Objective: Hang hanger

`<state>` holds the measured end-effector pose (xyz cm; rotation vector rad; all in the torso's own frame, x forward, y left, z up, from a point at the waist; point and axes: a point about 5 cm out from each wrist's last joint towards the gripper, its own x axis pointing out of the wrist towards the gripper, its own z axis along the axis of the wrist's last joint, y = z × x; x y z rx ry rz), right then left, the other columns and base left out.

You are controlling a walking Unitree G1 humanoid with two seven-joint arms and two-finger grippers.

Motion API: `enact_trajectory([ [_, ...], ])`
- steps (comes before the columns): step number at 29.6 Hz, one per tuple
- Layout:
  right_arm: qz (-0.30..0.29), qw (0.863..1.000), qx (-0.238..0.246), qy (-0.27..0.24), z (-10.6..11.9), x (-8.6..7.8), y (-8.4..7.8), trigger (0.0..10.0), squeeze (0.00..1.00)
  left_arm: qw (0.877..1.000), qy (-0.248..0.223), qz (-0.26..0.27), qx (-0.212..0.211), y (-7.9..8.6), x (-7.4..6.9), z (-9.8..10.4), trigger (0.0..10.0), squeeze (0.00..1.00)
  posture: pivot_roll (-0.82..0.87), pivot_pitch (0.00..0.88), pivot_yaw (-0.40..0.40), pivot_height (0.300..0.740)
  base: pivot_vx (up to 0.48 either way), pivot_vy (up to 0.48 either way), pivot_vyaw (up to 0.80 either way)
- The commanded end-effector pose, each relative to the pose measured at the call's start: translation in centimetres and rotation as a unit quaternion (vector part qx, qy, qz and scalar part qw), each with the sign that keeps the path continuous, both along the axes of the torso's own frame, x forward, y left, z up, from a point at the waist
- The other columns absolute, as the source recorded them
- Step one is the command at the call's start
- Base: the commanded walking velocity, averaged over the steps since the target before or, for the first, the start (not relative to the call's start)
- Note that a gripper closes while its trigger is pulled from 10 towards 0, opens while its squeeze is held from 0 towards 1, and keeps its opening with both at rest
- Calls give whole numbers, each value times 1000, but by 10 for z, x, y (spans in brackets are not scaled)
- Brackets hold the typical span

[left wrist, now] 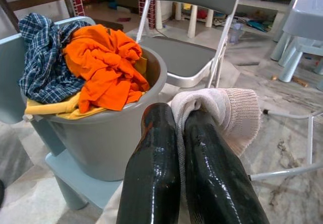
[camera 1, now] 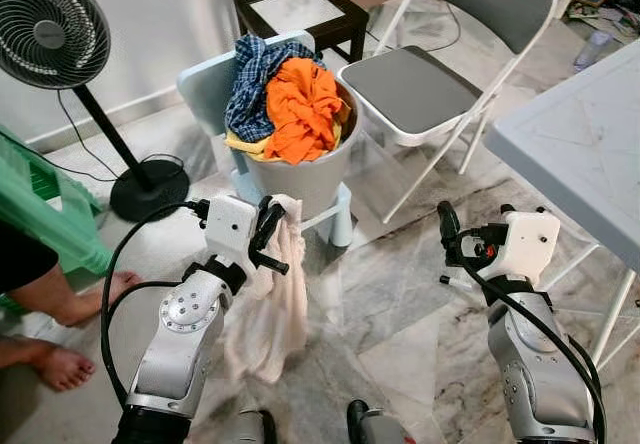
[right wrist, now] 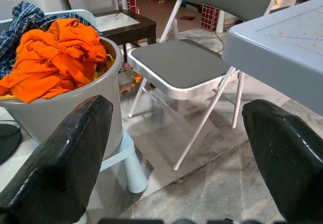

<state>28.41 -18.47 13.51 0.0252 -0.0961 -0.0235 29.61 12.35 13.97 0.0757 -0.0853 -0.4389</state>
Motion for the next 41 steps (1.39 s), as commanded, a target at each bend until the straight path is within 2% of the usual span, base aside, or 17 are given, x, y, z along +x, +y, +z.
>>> enact_trajectory([
  [1, -5, 1000, 0, 1, 0, -1, 0, 10000, 0, 1000, -8, -5, 1, 1, 1, 2, 10000, 0, 101, 203, -8, 740, 0, 0, -800],
  [7, -10, 1000, 2, -1, 0, -1, 0, 10000, 0, 1000, 3, 1, -11, 6, 4, -2, 10000, 0, 97, 197, -6, 740, 0, 0, -800],
  [13, -15, 1000, 3, -4, 1, -1, -1, 10000, 0, 1000, 0, -14, -19, 2, 4, -1, 10000, 0, 96, 199, -2, 740, 0, 0, -800],
  [36, -18, 1000, 7, -2, -1, -1, 1, 10000, 0, 999, 1, -29, -21, -2, 3, -2, 10000, 0, 97, 208, 5, 740, 0, 0, -800],
  [41, -14, 1000, 13, -1, -1, -1, 3, 10000, 0, 999, 4, -26, -19, -2, 3, -3, 10000, 0, 96, 210, 7, 740, 0, 0, -345],
])
